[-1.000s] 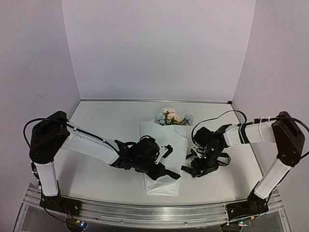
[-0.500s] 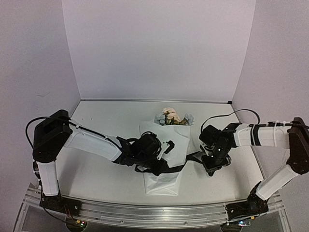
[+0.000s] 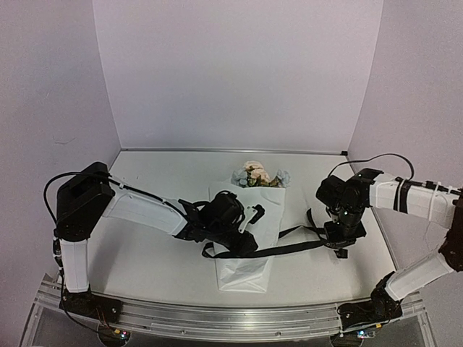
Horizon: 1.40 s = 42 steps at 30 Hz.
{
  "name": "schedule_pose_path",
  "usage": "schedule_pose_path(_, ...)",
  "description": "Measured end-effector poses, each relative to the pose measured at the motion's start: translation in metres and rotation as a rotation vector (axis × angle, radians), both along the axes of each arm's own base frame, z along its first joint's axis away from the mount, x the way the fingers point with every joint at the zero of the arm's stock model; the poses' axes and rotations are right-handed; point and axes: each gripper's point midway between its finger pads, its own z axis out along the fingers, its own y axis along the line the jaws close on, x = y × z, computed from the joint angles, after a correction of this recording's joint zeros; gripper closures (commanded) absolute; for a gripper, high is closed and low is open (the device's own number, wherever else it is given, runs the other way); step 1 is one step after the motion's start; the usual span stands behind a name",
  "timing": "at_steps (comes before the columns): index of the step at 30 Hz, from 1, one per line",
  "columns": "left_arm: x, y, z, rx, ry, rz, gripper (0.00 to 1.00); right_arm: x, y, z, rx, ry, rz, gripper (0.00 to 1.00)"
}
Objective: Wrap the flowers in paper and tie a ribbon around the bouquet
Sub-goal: Adjust the left side of the ribbon at the center of the board.
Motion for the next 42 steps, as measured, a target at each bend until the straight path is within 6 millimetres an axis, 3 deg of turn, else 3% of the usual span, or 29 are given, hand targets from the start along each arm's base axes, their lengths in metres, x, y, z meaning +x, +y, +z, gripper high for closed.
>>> schedule_pose_path(6, 0.000, 0.000, 0.002, -0.002, -0.006, -0.005, 0.82, 0.006, -0.009, 0.006, -0.028, 0.051, -0.061, 1.00)
schedule_pose_path(12, -0.001, 0.006, 0.013, -0.013, -0.022, 0.002, 0.79, 0.054, 0.010, 0.036, 0.018, 0.004, -0.073, 1.00)
schedule_pose_path(16, 0.000, 0.016, 0.017, -0.010, -0.035, 0.018, 0.73, 0.085, 0.012, 0.048, 0.031, -0.006, -0.099, 1.00)
schedule_pose_path(27, 0.002, 0.032, 0.026, -0.017, -0.049, 0.034, 0.80, 0.135, -0.015, 0.027, 0.000, 0.081, -0.226, 0.99)
schedule_pose_path(31, -0.001, 0.033, 0.024, -0.015, -0.037, 0.022, 0.82, 0.153, -0.023, 0.015, -0.005, 0.105, -0.259, 0.79)
schedule_pose_path(33, -0.001, 0.033, 0.024, -0.016, -0.035, 0.020, 0.83, 0.159, -0.026, 0.009, 0.001, 0.117, -0.282, 0.60)
schedule_pose_path(35, -0.002, 0.033, 0.025, -0.017, -0.033, 0.019, 0.83, 0.161, -0.032, 0.006, 0.013, 0.127, -0.308, 0.48)
schedule_pose_path(39, -0.002, 0.032, 0.025, -0.018, -0.031, 0.017, 0.83, 0.158, -0.039, 0.011, 0.048, 0.124, -0.340, 0.41)
schedule_pose_path(42, -0.002, 0.032, 0.025, -0.020, -0.031, 0.017, 0.83, 0.137, -0.037, 0.020, 0.081, 0.125, -0.350, 0.39)
